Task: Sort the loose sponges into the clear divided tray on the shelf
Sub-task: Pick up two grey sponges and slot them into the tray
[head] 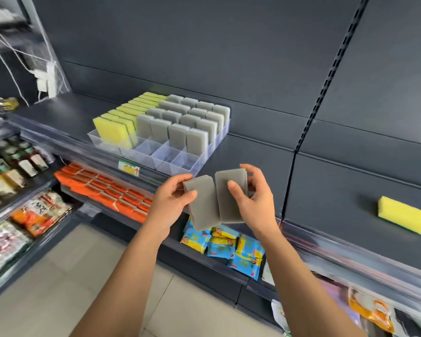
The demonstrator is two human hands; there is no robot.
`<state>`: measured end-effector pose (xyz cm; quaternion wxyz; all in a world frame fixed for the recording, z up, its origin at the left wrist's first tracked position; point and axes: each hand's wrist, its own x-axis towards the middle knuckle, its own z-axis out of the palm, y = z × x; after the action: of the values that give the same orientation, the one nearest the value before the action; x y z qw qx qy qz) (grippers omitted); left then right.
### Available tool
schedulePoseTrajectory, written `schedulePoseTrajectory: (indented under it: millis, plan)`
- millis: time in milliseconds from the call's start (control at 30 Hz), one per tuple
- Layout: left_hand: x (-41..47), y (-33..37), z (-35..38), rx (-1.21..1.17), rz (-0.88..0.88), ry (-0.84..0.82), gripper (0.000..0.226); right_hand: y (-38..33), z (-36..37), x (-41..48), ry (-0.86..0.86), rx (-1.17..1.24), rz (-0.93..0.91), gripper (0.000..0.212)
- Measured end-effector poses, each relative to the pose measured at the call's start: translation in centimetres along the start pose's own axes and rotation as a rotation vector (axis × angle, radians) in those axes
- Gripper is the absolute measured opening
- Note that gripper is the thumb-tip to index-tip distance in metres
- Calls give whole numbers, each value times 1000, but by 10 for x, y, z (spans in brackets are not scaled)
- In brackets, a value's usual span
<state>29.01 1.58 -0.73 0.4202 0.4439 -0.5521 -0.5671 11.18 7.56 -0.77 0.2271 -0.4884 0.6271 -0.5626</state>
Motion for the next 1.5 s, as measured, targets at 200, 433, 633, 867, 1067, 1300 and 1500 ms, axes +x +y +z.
schedulePoseTrajectory:
  millis: [200, 433, 633, 867, 1067, 1300, 1500]
  plan:
    - [11, 6, -84, 17, 23, -15, 37, -23, 84, -5, 1, 21, 11, 35]
    - [34, 6, -162, 52, 36, -30, 37, -43, 161, -3, 19, -16, 33, 37]
    - [71, 7, -194, 72, 60, -31, 38, -48, 197, 25, 22, -57, 33, 39]
    - [142, 15, -209, 152, 89, -55, 40, -45, 222, 89, 34, -75, -5, 39]
    - [200, 28, -216, 276, 194, -42, 41, -42, 240, 136, 78, -84, -40, 42]
    - [240, 37, -218, 519, 291, -94, 41, -33, 251, 155, 120, -168, -18, 44]
    - [260, 35, -223, 567, 310, -192, 41, -36, 261, 157, 174, -224, 5, 44]
